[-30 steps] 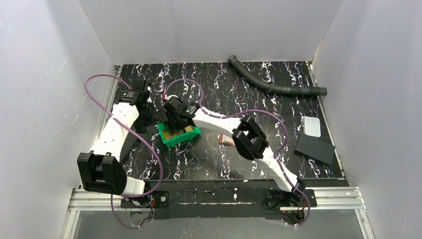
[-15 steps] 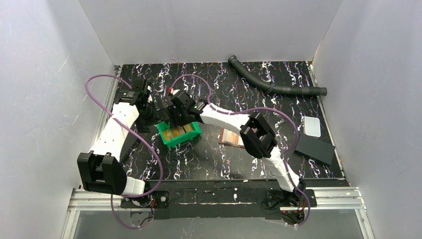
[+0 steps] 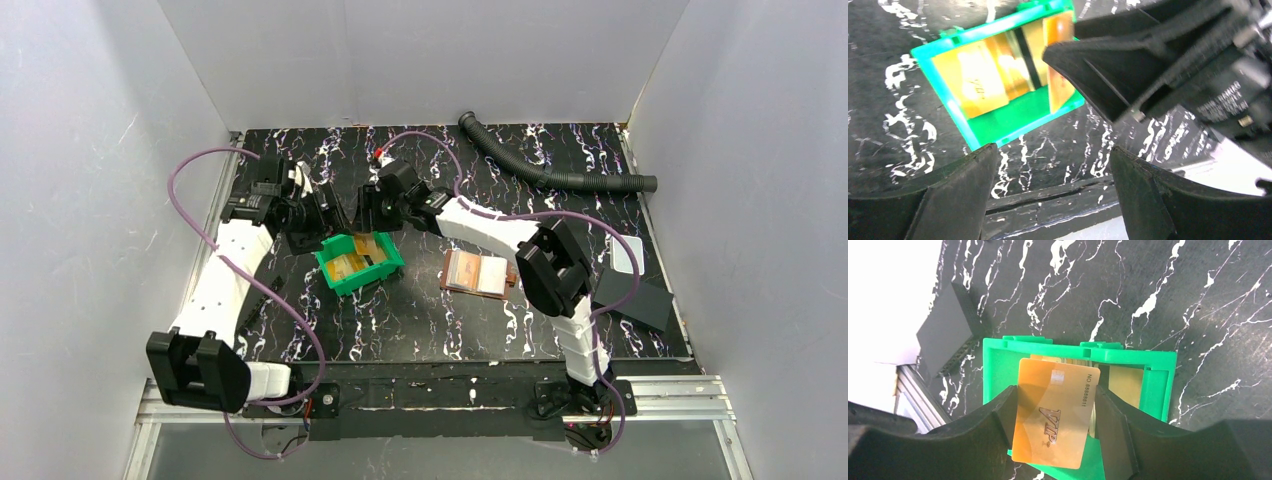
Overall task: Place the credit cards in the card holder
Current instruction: Pick up the credit card from the storage box.
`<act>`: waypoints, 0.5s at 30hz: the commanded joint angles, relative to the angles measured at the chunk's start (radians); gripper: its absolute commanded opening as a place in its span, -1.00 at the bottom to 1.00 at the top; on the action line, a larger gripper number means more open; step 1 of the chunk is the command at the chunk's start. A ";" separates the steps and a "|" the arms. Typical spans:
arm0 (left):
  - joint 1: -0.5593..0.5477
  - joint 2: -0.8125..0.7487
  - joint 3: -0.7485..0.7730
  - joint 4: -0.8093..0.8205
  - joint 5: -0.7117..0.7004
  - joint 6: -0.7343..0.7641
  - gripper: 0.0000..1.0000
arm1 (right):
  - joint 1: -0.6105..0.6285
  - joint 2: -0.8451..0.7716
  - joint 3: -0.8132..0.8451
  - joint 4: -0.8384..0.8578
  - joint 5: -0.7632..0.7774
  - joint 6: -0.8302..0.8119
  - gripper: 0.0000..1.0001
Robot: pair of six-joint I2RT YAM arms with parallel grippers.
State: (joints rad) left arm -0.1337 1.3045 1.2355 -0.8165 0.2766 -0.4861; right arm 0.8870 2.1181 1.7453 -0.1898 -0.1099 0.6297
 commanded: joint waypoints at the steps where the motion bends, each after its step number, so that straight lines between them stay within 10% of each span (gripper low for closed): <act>1: 0.005 -0.046 -0.071 0.133 0.181 0.019 0.61 | -0.022 0.001 -0.010 0.149 -0.081 0.131 -0.44; 15: 0.005 -0.109 -0.242 0.348 -0.025 -0.140 0.25 | -0.059 -0.001 -0.106 0.340 -0.160 0.347 -0.42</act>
State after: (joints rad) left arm -0.1329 1.1566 0.9536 -0.4964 0.3040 -0.6127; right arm 0.8274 2.1628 1.6677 0.0671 -0.2511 0.9433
